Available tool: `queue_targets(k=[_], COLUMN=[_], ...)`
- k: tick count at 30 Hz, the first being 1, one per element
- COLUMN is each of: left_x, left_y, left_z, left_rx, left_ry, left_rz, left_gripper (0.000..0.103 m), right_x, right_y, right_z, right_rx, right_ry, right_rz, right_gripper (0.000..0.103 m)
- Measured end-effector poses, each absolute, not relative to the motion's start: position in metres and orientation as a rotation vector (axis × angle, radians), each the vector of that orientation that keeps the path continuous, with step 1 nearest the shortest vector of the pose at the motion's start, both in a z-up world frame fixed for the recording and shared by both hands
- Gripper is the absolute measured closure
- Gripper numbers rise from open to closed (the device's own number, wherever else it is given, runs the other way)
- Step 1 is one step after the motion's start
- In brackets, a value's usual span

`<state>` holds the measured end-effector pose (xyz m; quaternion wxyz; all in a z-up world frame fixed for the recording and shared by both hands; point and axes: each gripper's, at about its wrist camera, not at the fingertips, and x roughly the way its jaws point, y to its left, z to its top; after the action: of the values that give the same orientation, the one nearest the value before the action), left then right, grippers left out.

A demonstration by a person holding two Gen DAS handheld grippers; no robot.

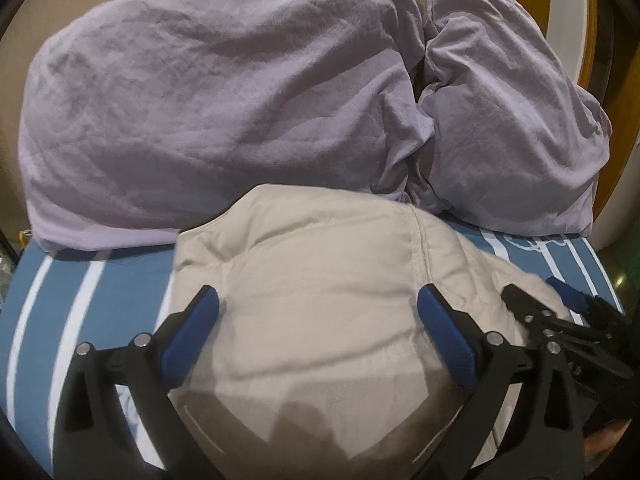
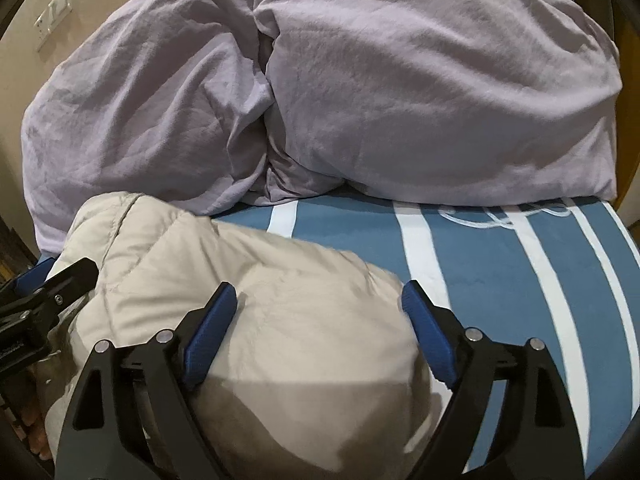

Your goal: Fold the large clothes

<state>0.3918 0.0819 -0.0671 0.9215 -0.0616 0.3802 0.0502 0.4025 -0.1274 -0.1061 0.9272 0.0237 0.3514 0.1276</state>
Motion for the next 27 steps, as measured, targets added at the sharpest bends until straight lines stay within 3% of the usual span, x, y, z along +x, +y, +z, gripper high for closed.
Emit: queue_targets(k=[10,27], left_x=[0.321,0.140], left_y=[0.085,0.066], left_z=[-0.046,-0.016], left_rx=[-0.162,-0.256], left_ry=[0.795,0.789], left_rz=[0.119,0.079], left_gripper=[0.003,0.002], right_x=[0.337,0.165], right_y=[-0.166,-0.190], right_z=[-0.084,-0.082], right_rx=[0.045,0.037], right_ry=[0.750,0.795], right_rz=[0.264,0.360], right_gripper=[0.002,0.001])
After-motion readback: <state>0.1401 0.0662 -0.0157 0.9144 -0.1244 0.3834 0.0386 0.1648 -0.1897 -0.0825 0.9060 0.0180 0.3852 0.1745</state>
